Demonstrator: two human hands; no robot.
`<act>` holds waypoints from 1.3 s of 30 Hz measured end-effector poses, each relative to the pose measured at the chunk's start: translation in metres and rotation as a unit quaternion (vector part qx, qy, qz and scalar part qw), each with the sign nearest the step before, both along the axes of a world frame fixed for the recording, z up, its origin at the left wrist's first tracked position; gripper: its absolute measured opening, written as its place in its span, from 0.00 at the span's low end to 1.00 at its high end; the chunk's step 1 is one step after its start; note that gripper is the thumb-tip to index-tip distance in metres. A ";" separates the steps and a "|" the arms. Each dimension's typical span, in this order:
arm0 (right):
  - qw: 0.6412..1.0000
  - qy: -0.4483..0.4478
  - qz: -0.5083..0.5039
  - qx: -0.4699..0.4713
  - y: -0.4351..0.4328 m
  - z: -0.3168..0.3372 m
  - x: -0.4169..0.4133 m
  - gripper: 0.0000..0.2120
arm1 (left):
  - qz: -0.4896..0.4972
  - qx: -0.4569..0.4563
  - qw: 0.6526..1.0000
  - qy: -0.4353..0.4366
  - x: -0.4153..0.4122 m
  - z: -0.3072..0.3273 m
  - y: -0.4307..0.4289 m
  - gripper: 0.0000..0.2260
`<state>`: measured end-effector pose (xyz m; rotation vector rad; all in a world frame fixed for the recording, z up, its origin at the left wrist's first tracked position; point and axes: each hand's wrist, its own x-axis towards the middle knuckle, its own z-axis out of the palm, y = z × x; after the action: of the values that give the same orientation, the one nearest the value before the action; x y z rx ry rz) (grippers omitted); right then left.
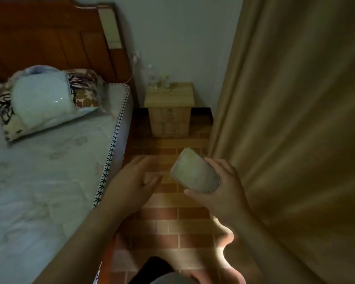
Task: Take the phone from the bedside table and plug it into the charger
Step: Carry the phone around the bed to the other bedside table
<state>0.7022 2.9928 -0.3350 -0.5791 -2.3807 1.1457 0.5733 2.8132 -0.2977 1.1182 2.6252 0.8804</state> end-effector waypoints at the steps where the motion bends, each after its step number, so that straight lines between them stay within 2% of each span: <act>1: 1.000 -0.002 0.010 -0.006 0.005 -0.001 -0.020 0.43 | 0.011 -0.001 1.000 0.007 -0.018 -0.002 0.005 0.19; 7: 0.998 -0.019 0.052 0.015 0.038 -0.002 -0.153 0.42 | 0.047 -0.012 0.998 0.027 -0.142 -0.013 0.032 0.18; 15: 0.998 -0.027 0.038 0.029 0.073 0.006 -0.330 0.42 | 0.051 -0.009 0.998 0.045 -0.325 0.001 0.072 0.18; 25: 0.998 -0.050 0.048 0.005 0.155 -0.018 -0.507 0.41 | 0.048 -0.012 0.999 0.013 -0.497 -0.021 0.150 0.19; 33: 0.991 -0.071 0.116 0.016 0.228 -0.022 -0.666 0.41 | 0.120 -0.021 0.993 0.002 -0.628 -0.028 0.207 0.18; 39: 0.981 -0.086 0.173 0.009 0.235 -0.028 -0.760 0.40 | 0.187 -0.023 0.982 -0.007 -0.696 -0.037 0.199 0.18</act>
<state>-0.0581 3.2275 -0.3629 -0.2722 -2.7147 1.2571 -0.1224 3.0119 -0.3351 0.6107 2.8775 0.8785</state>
